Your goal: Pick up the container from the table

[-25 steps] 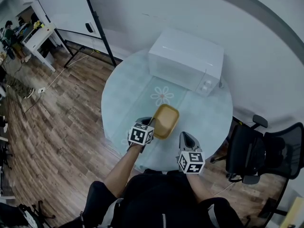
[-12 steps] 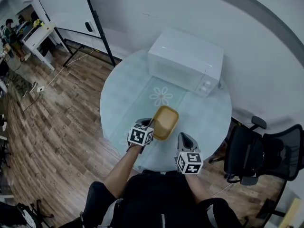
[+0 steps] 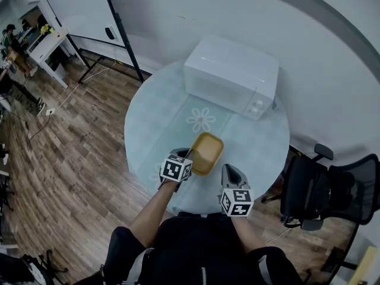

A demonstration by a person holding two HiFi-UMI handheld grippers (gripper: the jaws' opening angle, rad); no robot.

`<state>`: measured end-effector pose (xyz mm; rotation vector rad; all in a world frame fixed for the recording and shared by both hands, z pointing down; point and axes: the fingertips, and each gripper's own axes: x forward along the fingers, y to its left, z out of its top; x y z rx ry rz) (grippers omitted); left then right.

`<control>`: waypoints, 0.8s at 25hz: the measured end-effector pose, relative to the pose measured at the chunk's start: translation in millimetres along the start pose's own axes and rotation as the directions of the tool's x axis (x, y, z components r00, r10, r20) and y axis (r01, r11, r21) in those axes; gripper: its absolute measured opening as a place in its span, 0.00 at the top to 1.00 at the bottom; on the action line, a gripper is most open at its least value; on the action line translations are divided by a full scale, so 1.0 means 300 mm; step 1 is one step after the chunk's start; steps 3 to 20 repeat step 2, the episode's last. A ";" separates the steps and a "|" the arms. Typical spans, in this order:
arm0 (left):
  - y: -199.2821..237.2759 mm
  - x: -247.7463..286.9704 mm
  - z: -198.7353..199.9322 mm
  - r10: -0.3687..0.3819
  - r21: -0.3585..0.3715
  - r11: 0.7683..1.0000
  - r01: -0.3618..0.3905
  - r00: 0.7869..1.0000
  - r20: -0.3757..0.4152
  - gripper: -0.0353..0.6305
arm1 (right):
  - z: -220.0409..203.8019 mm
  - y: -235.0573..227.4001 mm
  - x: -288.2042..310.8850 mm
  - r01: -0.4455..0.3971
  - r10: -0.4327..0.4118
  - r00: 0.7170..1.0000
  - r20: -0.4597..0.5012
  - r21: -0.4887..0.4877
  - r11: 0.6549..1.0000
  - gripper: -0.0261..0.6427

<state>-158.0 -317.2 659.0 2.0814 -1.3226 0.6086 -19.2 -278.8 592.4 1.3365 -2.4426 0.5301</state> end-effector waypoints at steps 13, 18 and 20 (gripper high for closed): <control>0.004 -0.002 0.001 0.000 -0.001 1.000 0.000 1.000 -0.001 0.91 | -0.004 0.004 0.002 0.000 0.000 1.000 -0.003 0.000 1.000 0.93; 0.004 -0.002 0.001 0.000 -0.001 1.000 0.000 1.000 -0.001 0.91 | -0.004 0.004 0.002 0.000 0.000 1.000 -0.003 0.000 1.000 0.93; 0.004 -0.002 0.001 0.000 -0.001 1.000 0.000 1.000 -0.001 0.91 | -0.004 0.004 0.002 0.000 0.000 1.000 -0.003 0.000 1.000 0.93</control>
